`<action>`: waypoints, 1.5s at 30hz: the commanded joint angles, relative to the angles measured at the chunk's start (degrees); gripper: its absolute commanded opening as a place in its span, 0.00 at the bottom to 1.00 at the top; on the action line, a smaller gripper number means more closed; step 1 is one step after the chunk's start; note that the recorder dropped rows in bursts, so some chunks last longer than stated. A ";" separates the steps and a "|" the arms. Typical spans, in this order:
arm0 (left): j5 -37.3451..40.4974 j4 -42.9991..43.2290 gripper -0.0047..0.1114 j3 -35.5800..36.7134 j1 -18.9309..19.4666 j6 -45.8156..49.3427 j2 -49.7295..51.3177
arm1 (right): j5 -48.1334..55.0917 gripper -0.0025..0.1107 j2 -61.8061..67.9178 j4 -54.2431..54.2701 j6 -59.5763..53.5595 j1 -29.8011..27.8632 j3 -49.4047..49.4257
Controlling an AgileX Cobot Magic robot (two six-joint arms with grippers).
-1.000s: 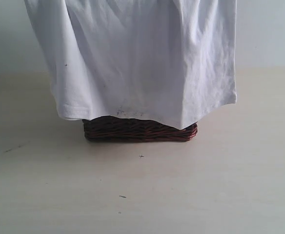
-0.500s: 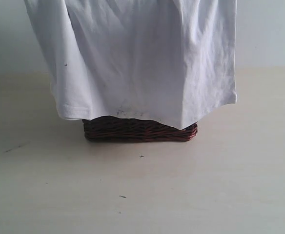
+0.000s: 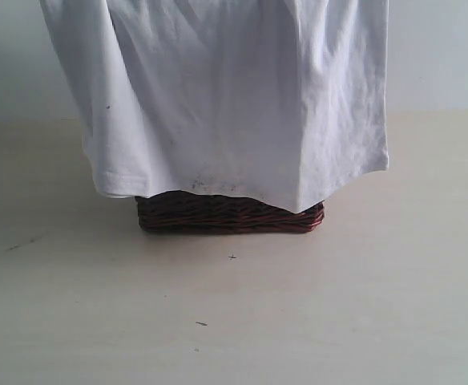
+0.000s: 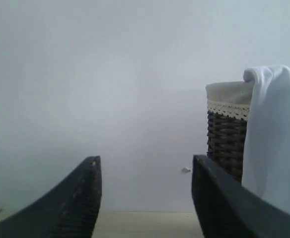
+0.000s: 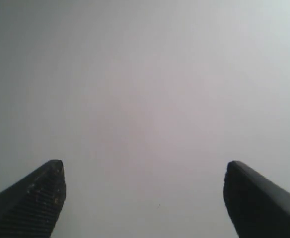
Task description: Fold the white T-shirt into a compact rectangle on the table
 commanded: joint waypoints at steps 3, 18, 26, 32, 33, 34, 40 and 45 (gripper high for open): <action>-0.28 -0.23 0.50 -0.15 0.09 -2.79 -0.36 | 1.07 0.75 -0.21 -4.80 -0.99 -0.33 0.30; -0.16 -0.23 0.50 -0.15 0.09 -2.79 -0.36 | 10.53 0.08 -0.21 -3.83 2.05 -0.33 0.30; -0.54 -0.23 0.50 -0.15 0.09 -2.79 -0.36 | 10.29 0.03 -0.21 0.09 3.70 -0.33 0.30; -3.92 -0.23 0.50 -0.15 0.09 -7.47 -0.36 | 5.29 0.02 -0.21 2.58 4.09 -0.33 0.30; -4.81 -0.23 0.50 -0.15 0.09 -8.74 -0.36 | 6.54 0.02 -0.21 1.93 4.09 -0.33 -0.71; -6.70 -0.23 0.50 -0.15 0.09 -10.74 -0.36 | 9.81 0.02 -0.21 1.35 4.09 -0.33 -3.36; -11.23 2.02 0.50 -0.15 0.09 -13.32 -0.36 | 20.22 0.02 2.65 -2.24 5.34 -0.33 -12.92; -12.40 6.24 0.05 -0.15 0.09 -22.36 -0.36 | 20.22 0.02 10.91 -10.00 10.65 -0.33 -20.08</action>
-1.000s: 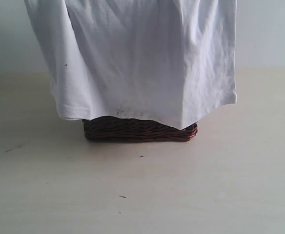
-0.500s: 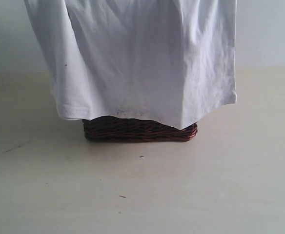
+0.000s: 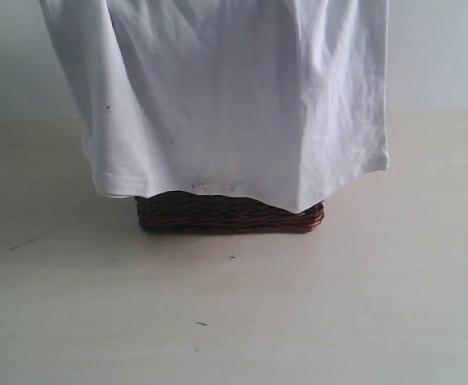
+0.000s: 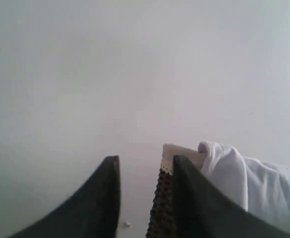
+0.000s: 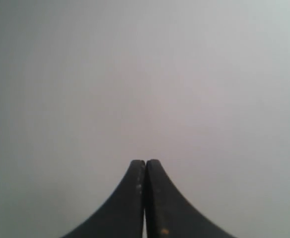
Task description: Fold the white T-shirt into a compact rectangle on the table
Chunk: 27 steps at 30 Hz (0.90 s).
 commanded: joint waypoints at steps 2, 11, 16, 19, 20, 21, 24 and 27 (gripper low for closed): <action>-0.76 8.77 0.04 -1.29 0.09 -10.16 -0.36 | 2.77 0.02 9.10 -12.22 9.08 -0.33 -9.19; 0.57 16.57 0.04 -19.94 0.09 -22.14 14.65 | 13.26 0.24 22.56 -31.71 28.78 -0.33 -26.34; 0.57 26.86 0.25 -31.50 0.09 -30.63 28.85 | 17.68 0.33 27.04 -38.96 35.86 -0.33 -33.01; 0.57 35.31 0.47 -35.10 0.09 -36.50 34.34 | 24.30 0.38 30.33 -38.96 35.31 -0.33 -35.95; 0.91 37.51 0.53 -36.11 0.09 -38.92 36.37 | 26.70 0.39 31.55 -38.96 34.70 -0.33 -36.80; 1.03 40.88 0.56 -37.58 0.09 -43.32 38.47 | 28.79 0.40 33.09 -38.96 33.52 -0.33 -37.91; 0.27 49.61 0.57 -41.01 0.09 -51.73 45.09 | 33.40 0.42 37.93 -37.39 30.27 -0.20 -40.92; -1.55 59.76 0.57 -44.81 0.09 -62.75 51.00 | 36.38 0.43 42.92 -31.21 23.09 -0.20 -43.20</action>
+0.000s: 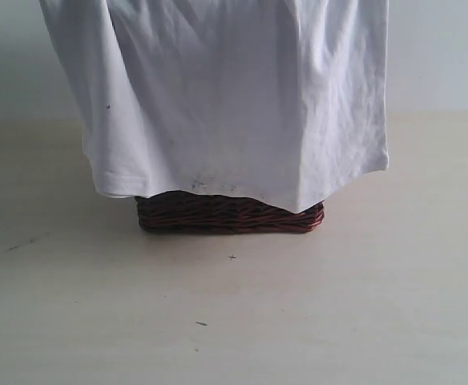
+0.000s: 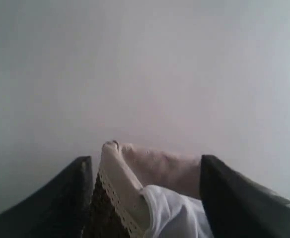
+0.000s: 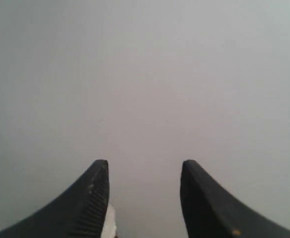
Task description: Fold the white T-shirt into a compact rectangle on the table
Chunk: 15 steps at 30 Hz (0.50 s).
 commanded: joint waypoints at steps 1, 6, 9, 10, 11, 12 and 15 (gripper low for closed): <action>-3.16 16.96 0.57 -5.93 0.09 -18.17 9.34 | 6.58 0.43 6.99 8.81 -11.77 -0.20 -3.45; -10.73 33.52 0.57 -15.53 0.09 -35.09 19.35 | 16.44 0.43 15.15 36.43 -43.03 -0.20 -10.49; -14.29 38.73 0.57 -20.60 0.09 -38.78 23.16 | 23.69 0.43 19.65 47.14 -55.20 -0.20 -16.45; -15.76 40.35 0.57 -22.26 0.09 -40.00 24.17 | 25.87 0.43 20.55 48.84 -56.86 -0.20 -18.00; -17.04 41.43 0.57 -23.72 0.09 -41.35 24.89 | 28.01 0.43 21.76 50.46 -58.65 -0.20 -20.16; -18.11 41.43 0.57 -24.63 0.13 -41.30 25.27 | 30.12 0.43 22.37 51.18 -60.00 -0.20 -21.51; -20.14 41.43 0.57 -26.25 1.62 -41.30 25.76 | 33.27 0.43 23.28 52.67 -64.00 -0.20 -25.00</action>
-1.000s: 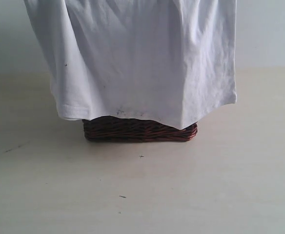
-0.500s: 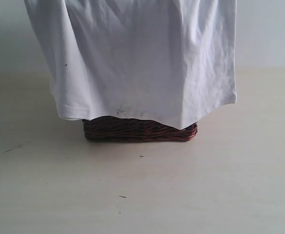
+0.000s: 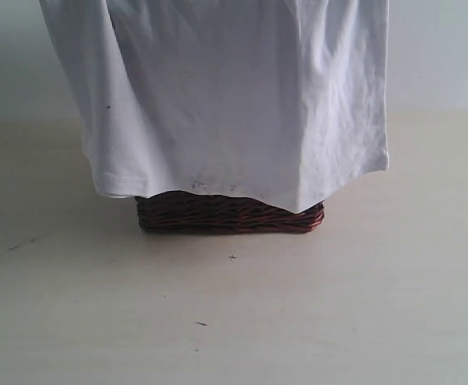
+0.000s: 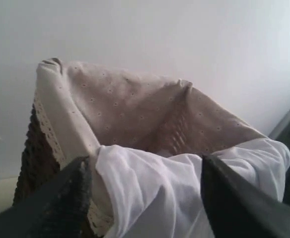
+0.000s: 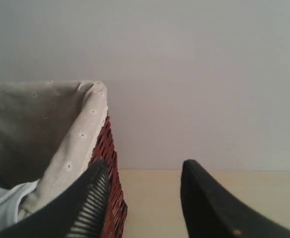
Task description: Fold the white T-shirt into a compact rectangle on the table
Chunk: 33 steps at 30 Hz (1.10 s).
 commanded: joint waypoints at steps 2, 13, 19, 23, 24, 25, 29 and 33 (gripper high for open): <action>-3.65 0.71 0.57 -2.48 3.21 -1.47 0.74 | 4.59 0.44 1.13 3.62 -6.35 -0.20 -5.77; -3.37 1.33 0.57 -2.48 5.66 -1.47 9.89 | 17.89 0.45 10.29 8.48 -8.55 -0.34 -11.83; -4.65 1.33 0.58 -1.21 8.60 -1.55 9.77 | 17.92 0.48 11.71 9.92 -10.45 -0.34 -11.93; -9.96 -1.34 0.58 -1.21 8.49 -1.33 9.88 | 19.65 0.49 11.51 13.10 -12.22 -0.34 -12.06; -11.71 -2.06 0.58 -1.21 8.49 -0.74 9.88 | 20.58 0.49 11.51 13.23 -12.78 -0.34 -12.06; -12.76 -2.39 0.58 -1.21 8.49 -0.07 9.88 | 21.19 0.49 11.51 12.78 -13.20 -0.21 -12.06; -14.07 -0.83 0.58 -1.21 8.49 -0.07 9.88 | 21.55 0.58 10.36 9.38 -16.40 1.20 -12.06; -15.51 1.01 0.58 -1.21 8.49 -0.07 9.88 | 22.50 0.67 8.34 9.52 -17.70 3.91 -12.06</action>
